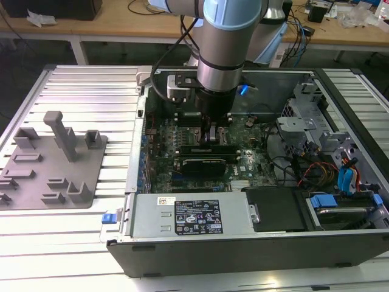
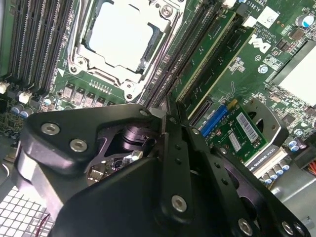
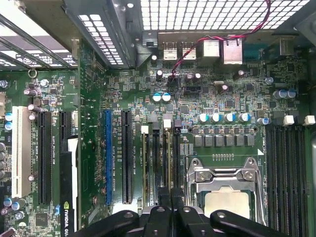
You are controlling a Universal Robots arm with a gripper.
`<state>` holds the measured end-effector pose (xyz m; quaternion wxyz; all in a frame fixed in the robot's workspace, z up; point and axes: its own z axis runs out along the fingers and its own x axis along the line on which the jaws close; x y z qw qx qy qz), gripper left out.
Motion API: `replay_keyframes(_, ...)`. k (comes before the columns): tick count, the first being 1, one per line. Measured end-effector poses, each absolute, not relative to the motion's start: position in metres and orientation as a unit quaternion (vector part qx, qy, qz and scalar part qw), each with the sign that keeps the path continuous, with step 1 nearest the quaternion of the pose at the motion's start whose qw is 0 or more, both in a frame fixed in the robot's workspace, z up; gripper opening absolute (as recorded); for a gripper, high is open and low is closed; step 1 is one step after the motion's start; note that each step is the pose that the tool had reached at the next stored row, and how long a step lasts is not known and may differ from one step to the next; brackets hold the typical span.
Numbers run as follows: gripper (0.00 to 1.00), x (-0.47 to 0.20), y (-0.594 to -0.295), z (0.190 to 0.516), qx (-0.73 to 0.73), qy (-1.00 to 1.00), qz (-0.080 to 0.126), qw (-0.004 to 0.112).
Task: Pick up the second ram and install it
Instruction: 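Insert the second ram into the second slot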
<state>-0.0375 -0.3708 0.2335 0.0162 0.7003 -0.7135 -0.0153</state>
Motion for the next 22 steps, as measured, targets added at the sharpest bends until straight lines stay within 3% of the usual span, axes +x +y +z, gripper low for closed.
replay_keyframes(14,0.09,-0.038,-0.371,0.225,0.700,-0.714,-0.014,0.015)
replay_keyframes(16,0.17,-0.038,-0.371,0.225,0.700,-0.714,-0.014,0.015)
replay_keyframes(18,0.17,-0.038,-0.371,0.225,0.700,-0.714,-0.014,0.015)
replay_keyframes(22,0.17,-0.038,-0.371,0.252,0.700,-0.714,-0.014,0.015)
